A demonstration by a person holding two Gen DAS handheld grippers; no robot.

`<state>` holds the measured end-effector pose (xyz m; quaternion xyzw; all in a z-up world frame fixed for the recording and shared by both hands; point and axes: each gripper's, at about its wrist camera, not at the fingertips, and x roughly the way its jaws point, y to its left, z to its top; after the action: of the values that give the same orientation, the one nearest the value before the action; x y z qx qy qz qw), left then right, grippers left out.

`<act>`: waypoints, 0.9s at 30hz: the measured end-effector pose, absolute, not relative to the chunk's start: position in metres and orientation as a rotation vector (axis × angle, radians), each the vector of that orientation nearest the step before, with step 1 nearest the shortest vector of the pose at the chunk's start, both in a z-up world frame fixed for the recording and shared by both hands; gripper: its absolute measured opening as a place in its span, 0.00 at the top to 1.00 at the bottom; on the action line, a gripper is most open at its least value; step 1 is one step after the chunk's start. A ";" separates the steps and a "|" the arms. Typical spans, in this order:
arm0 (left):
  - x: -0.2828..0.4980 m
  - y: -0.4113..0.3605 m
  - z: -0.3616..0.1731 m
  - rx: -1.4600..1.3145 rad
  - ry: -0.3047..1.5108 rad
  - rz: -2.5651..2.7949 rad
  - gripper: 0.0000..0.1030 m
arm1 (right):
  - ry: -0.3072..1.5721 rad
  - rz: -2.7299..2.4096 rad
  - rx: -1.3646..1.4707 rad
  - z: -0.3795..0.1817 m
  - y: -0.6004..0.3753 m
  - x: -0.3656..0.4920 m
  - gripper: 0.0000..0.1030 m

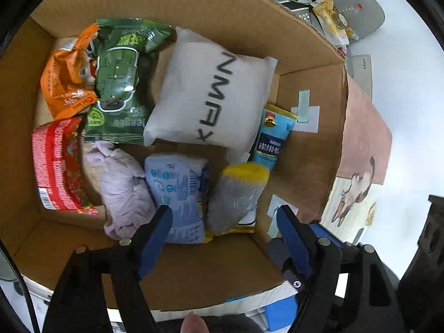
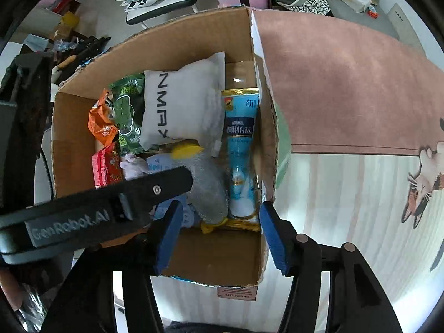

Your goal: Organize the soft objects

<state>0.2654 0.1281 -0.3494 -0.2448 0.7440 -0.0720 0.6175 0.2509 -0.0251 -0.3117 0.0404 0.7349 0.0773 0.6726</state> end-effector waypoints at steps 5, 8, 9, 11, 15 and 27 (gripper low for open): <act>0.256 0.138 -0.333 -0.482 1.665 -0.126 0.26 | 1.630 0.140 0.056 -0.304 -0.024 0.249 0.32; 0.245 0.146 -0.319 -0.435 1.611 -0.085 0.26 | 1.602 0.123 0.039 -0.294 -0.025 0.246 0.20; 0.241 0.149 -0.316 -0.413 1.595 -0.071 0.26 | 1.600 0.118 0.028 -0.291 -0.025 0.244 0.20; 0.234 0.152 -0.305 -0.353 1.547 -0.030 0.26 | 1.589 0.104 0.010 -0.287 -0.024 0.241 0.20; 0.211 0.166 -0.288 -0.251 1.454 0.064 0.13 | 1.545 0.110 -0.008 -0.279 -0.018 0.230 0.03; 0.180 0.189 -0.275 -0.210 1.355 0.176 0.01 | 1.476 0.093 -0.065 -0.273 -0.008 0.211 0.00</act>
<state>0.1801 0.1888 -0.2750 -0.0968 0.6249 0.0810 0.7704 0.2105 -0.0082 -0.2734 -0.0295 0.6723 0.0422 0.7385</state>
